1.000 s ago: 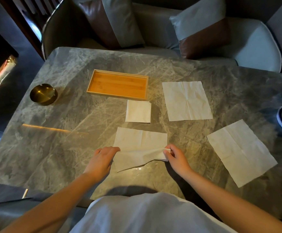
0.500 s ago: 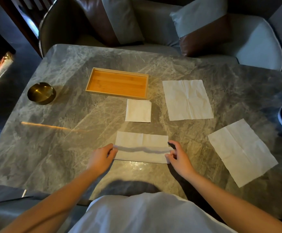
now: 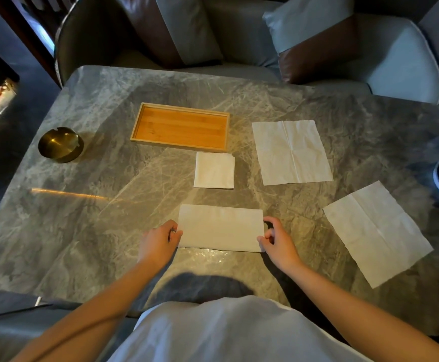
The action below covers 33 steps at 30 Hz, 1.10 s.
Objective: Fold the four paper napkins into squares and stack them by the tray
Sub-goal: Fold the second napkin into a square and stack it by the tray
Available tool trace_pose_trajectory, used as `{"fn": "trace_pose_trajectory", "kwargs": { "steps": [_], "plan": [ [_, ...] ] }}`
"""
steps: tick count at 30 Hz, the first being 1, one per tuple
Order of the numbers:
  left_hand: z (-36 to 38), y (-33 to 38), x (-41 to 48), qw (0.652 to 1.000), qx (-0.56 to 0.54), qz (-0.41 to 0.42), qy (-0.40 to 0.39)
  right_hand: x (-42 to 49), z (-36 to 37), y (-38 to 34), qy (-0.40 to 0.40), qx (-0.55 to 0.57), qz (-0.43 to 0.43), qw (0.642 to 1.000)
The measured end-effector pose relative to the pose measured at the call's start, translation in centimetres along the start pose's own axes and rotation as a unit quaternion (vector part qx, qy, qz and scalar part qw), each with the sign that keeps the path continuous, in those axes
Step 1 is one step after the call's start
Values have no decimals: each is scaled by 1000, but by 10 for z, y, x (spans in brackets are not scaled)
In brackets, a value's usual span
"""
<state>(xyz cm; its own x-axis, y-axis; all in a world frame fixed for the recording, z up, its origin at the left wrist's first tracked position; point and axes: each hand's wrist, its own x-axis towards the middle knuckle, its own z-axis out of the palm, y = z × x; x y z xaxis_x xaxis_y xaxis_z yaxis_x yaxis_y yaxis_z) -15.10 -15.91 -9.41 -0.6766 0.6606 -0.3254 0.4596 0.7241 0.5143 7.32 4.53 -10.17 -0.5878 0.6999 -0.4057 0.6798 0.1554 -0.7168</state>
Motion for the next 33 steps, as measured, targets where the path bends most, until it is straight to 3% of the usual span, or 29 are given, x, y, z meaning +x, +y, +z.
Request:
{"fn": "trace_pose_trajectory", "kwargs": {
  "steps": [5,9,12,14,19,26,29,33],
  "plan": [
    [0,5,-3,1000,24,-4,-7,-4,-2,-4,25,-29,-3,999],
    [1,11,-9,995,6,-22,102,-13,-4,-19,102,-221,-179,953],
    [16,33,-18,986,123,100,46,-14,21,-41,18,-322,-255,911],
    [35,47,-19,968,197,154,-24,-10,42,-49,-65,-374,-244,892],
    [50,28,-13,958,251,109,-90,-3,40,-34,-143,-425,-192,873],
    [33,3,-12,957,264,96,-72,-2,8,-13,-141,-445,-168,868],
    [27,14,-14,972,215,91,-7,-5,14,-20,-132,-435,-153,877],
    [19,17,-15,975,98,177,86,-15,21,-27,-93,-427,-163,885]
  ]
}}
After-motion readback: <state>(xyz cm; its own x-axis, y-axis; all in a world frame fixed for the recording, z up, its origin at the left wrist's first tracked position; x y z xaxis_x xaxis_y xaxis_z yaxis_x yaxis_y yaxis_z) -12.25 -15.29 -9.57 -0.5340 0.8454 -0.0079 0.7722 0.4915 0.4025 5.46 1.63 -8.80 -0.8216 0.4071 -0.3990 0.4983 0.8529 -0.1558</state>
